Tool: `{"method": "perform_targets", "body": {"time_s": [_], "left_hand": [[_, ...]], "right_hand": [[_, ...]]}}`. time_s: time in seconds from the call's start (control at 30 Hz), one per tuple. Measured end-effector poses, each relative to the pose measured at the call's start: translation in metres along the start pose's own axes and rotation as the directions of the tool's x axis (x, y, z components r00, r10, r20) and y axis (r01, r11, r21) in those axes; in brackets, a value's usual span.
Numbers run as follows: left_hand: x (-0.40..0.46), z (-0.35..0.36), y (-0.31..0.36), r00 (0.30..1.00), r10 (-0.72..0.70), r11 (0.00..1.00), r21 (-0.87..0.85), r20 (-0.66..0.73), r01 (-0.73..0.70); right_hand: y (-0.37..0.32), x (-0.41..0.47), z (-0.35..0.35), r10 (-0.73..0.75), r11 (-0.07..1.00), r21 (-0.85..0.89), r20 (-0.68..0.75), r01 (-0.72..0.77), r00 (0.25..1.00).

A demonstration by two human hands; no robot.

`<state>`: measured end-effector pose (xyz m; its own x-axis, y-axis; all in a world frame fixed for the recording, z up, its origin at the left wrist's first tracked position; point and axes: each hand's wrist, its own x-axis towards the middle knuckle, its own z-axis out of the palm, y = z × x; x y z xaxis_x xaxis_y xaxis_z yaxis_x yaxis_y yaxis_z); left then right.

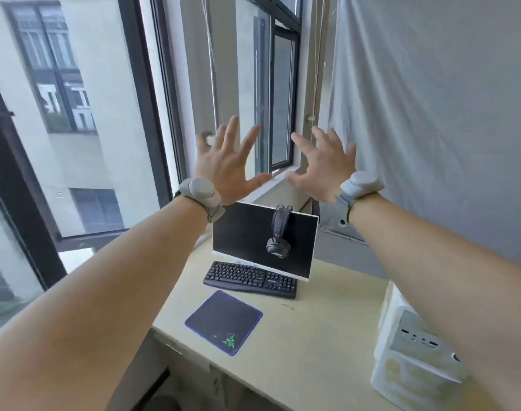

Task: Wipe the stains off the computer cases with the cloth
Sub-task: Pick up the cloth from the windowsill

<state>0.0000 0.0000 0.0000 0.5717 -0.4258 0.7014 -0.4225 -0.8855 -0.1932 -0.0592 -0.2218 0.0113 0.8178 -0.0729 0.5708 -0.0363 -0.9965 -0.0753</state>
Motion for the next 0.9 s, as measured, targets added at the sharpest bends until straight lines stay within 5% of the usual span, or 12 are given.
{"method": "perform_targets", "body": {"time_s": [0.2,0.53,0.9], "left_hand": [[-0.037,0.033,-0.102,0.993,0.049,0.999,-0.013,0.108,-0.048],[-0.105,0.100,-0.302,0.962,-0.115,0.993,0.047,0.248,0.107],[-0.159,0.161,-0.403,0.898,-0.181,0.981,0.009,0.400,0.194]], "right_hand": [[-0.097,0.028,0.059,-0.080,0.997,0.009,0.091,0.079,0.993],[-0.278,0.081,0.177,-0.177,0.984,0.037,0.192,0.173,0.965],[-0.364,0.103,0.276,-0.219,0.976,0.079,0.357,0.205,0.908]]}}
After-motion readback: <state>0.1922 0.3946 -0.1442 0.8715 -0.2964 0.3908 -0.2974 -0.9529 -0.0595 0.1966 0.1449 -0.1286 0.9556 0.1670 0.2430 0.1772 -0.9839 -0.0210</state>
